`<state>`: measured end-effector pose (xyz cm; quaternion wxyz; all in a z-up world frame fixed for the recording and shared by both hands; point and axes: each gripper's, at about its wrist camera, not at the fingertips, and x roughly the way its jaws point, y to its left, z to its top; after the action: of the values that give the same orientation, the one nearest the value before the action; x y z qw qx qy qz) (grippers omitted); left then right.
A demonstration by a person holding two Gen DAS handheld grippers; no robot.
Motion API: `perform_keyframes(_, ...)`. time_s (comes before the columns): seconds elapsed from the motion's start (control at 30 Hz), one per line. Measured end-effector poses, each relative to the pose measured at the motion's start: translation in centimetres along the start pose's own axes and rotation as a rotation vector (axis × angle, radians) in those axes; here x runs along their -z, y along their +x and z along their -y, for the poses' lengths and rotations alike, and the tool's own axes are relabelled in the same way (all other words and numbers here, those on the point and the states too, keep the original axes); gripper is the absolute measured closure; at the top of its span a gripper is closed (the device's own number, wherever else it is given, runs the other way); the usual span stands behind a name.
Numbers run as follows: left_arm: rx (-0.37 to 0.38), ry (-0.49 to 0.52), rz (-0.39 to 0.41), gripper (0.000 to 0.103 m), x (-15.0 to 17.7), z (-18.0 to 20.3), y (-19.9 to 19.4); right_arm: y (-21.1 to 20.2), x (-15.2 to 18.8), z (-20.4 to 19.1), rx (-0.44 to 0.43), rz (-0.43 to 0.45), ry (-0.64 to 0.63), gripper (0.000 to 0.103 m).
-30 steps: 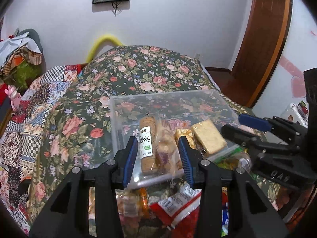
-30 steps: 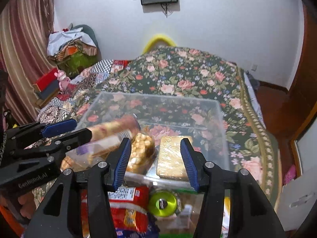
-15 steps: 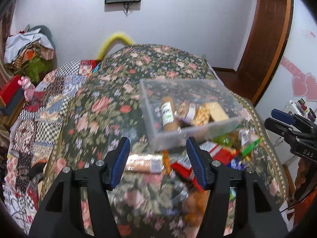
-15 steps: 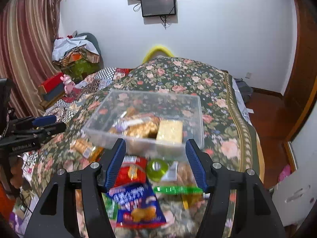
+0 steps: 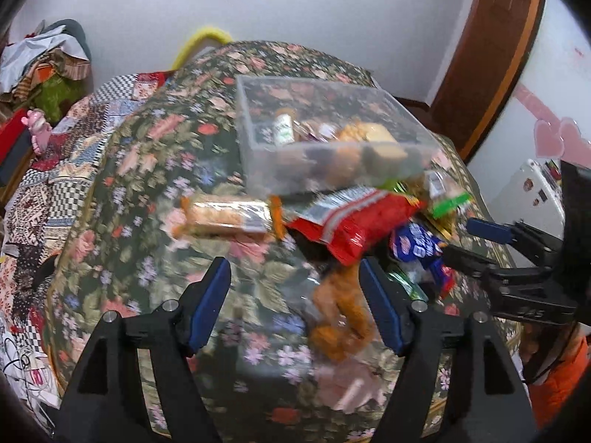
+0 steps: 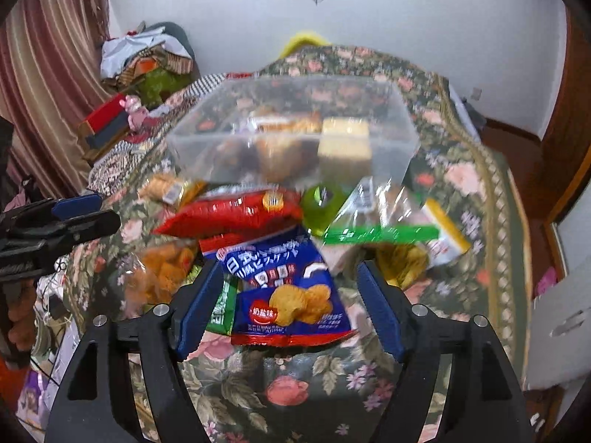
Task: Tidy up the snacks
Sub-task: 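Grasp an orange bun bag with left tool while right tool grasps blue biscuit bag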
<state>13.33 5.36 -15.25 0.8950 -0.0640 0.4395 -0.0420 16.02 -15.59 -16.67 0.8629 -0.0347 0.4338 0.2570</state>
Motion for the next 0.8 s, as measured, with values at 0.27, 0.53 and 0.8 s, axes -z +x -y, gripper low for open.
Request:
perform_keyframes(0.27,0.033,0.026,-0.059,0.031,1.0,2.3,2.8,2.1,0.3,0.6,-0.025,-0.053,0.023,0.03)
perform_keyframes(0.53,0.045,0.001,-0.097,0.031,2.1,2.2,5.5,3.3,0.5,0.6,-0.035,-0.061,0.021,0.026)
perform_keyframes(0.8,0.063,-0.068,-0.075,0.034,3.0,0.9,6.0,5.4,0.3,0.5,-0.003,-0.103,0.003,0.02)
